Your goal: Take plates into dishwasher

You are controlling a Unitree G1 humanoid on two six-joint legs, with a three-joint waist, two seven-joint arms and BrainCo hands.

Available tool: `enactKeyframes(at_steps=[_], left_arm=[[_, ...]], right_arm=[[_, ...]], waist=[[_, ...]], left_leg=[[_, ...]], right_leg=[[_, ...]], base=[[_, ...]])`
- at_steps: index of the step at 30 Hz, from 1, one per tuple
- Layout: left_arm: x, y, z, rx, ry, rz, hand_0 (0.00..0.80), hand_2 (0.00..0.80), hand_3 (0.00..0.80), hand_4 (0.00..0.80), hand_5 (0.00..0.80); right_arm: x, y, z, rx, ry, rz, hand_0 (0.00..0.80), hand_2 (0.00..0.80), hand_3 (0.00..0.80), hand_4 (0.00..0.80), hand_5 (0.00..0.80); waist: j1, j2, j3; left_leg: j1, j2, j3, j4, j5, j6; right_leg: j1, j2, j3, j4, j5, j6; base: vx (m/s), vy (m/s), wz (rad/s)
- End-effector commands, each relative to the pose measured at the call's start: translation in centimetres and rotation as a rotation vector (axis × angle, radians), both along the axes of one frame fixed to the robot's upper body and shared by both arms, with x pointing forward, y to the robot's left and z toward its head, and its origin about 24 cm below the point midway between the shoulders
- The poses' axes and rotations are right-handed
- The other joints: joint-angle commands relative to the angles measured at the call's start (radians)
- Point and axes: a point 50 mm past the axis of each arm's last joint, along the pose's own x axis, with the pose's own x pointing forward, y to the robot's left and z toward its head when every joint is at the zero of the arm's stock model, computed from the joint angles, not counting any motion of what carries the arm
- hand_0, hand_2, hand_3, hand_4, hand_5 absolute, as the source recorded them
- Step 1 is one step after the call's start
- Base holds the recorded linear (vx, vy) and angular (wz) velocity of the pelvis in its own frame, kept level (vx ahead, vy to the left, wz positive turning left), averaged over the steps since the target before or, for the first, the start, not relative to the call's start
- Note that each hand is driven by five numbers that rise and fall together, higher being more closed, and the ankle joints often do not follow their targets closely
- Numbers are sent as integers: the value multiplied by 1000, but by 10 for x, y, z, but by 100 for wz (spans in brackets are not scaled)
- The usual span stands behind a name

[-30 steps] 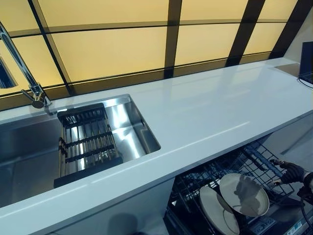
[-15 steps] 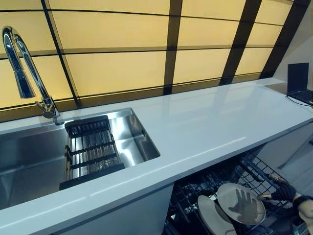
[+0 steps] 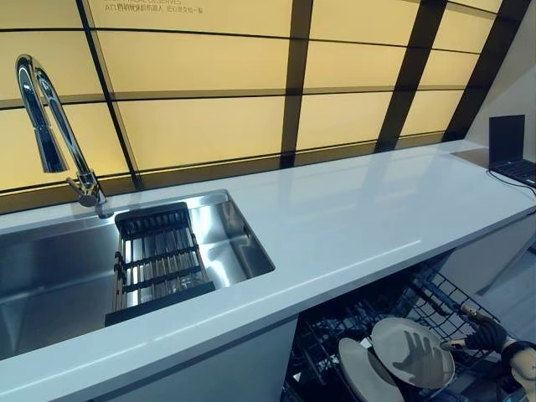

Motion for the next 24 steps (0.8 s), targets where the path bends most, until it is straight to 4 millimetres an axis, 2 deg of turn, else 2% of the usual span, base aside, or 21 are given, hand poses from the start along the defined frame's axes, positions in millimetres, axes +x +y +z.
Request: enactKeyframes(at_steps=[1,3,9,10,14,19,24], left_arm=[[18,10,6,44,-27,-19,0,0,0,0,0],[20,11,6,43,-33,-19,0,0,0,0,0],[23,11,7,43,-42,-19,0,0,0,0,0],[24,12,8,46,-45,-22,0,0,0,0,0],[25,15,10,50,-51,-20,0,0,0,0,0],[26,20,12,52,-60,-17,0,0,0,0,0],[31,18,13,47,-74,-23,0,0,0,0,0]], right_arm=[[14,-1,24,-113,-68,56,0,0,0,0,0],[15,2,25,-227,-29,115,0,0,0,0,0],[16,3,27,-346,48,173,0,0,0,0,0],[15,1,24,-438,139,216,0,0,0,0,0],[17,2,20,-557,216,268,0,0,0,0,0],[18,3,10,-589,266,291,0,0,0,0,0],[18,15,-8,-548,287,329,0,0,0,0,0]], waist=[[14,-31,-5],[14,-32,-3],[15,-34,2],[21,-35,6],[29,-35,13],[37,-35,19],[45,-31,26]], left_leg=[[29,-14,-27,4,-91,29],[28,-13,-24,4,-92,31],[28,-13,-23,4,-91,33],[25,-13,-25,4,-90,33],[19,-14,-31,4,-87,33],[9,-18,-39,4,-84,34],[0,-21,-48,4,-82,36]], right_leg=[[-9,-22,7,2,22,70],[-12,-21,9,2,23,71],[-13,-20,10,2,25,72],[-14,-21,7,2,26,73],[-19,-21,1,2,29,75],[-23,-23,-5,2,29,76],[-28,-25,-13,2,29,76]], base=[[0,-5,-4],[-8,-10,-4],[-2,-2,-1],[0,0,0],[0,0,0],[-8,-5,1],[-7,-4,1]])
